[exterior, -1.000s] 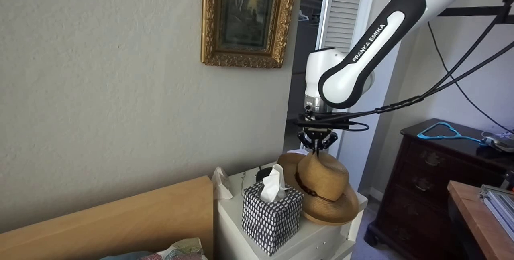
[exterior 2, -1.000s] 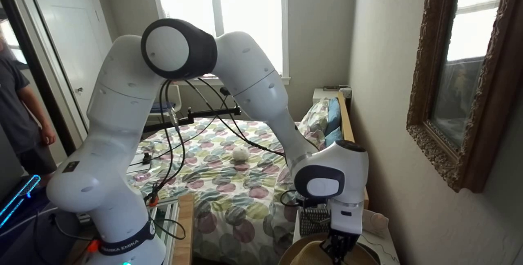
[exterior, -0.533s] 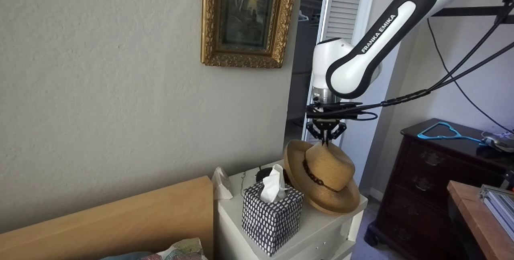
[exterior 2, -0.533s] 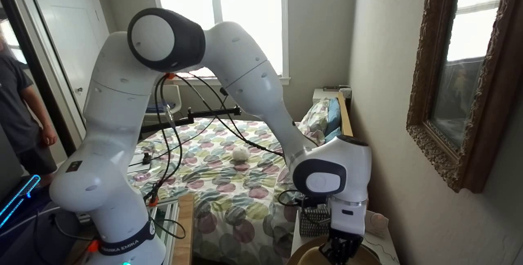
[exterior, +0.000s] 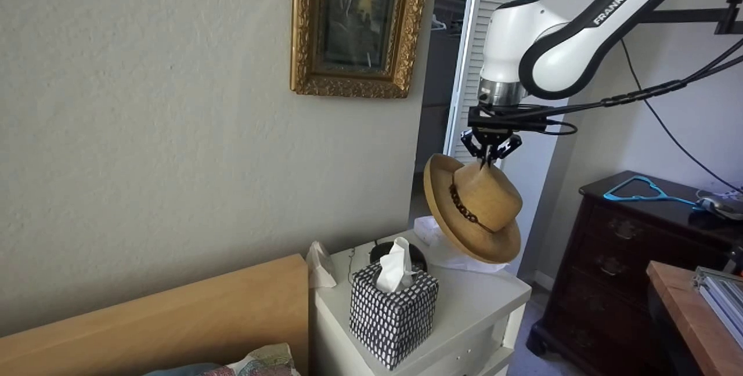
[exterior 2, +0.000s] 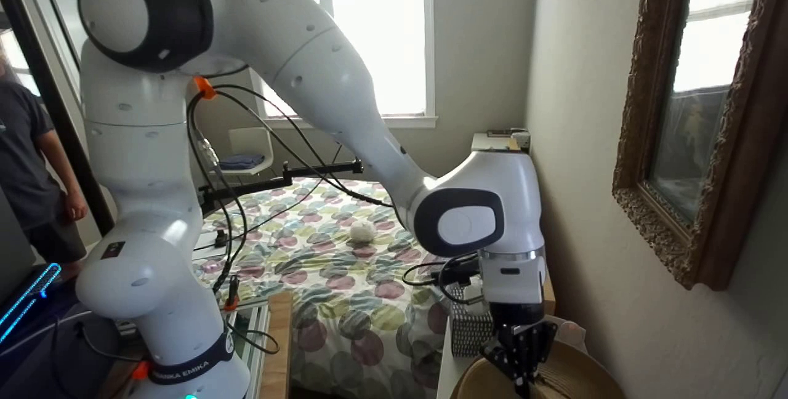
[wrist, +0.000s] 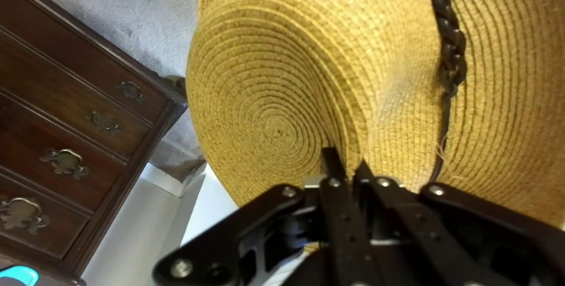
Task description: Put the hat on the picture frame.
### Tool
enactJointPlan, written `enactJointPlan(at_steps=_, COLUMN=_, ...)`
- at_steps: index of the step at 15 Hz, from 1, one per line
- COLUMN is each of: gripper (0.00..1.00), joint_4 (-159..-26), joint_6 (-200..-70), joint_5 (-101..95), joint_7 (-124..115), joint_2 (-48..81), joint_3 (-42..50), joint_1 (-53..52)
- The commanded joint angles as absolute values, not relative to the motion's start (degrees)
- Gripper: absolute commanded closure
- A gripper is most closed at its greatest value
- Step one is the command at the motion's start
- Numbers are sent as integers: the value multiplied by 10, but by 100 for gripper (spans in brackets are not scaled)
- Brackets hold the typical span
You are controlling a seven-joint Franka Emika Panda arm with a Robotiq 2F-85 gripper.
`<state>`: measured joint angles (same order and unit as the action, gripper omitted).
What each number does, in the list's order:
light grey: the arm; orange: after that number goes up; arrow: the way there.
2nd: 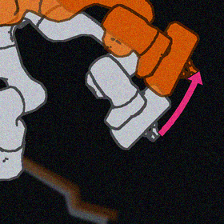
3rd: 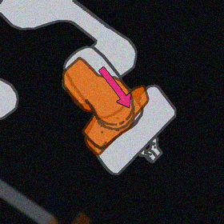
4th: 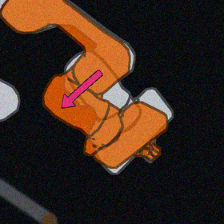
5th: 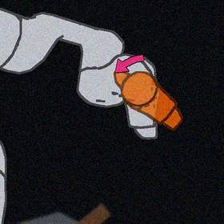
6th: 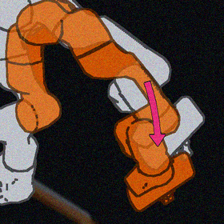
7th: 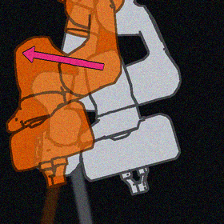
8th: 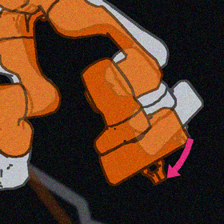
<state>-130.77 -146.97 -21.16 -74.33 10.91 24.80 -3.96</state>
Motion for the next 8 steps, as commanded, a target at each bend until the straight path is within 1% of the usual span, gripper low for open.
enactJointPlan(at_steps=1, gripper=98, joint_4=-1363, joint_6=-1472, joint_5=-322, joint_7=-839, joint_2=12, joint_3=234, joint_1=-23)
enactJointPlan(at_steps=8, gripper=98, joint_4=-1416, joint_6=-1474, joint_5=-498, joint_7=-981, joint_2=-114, joint_3=138, joint_1=62)
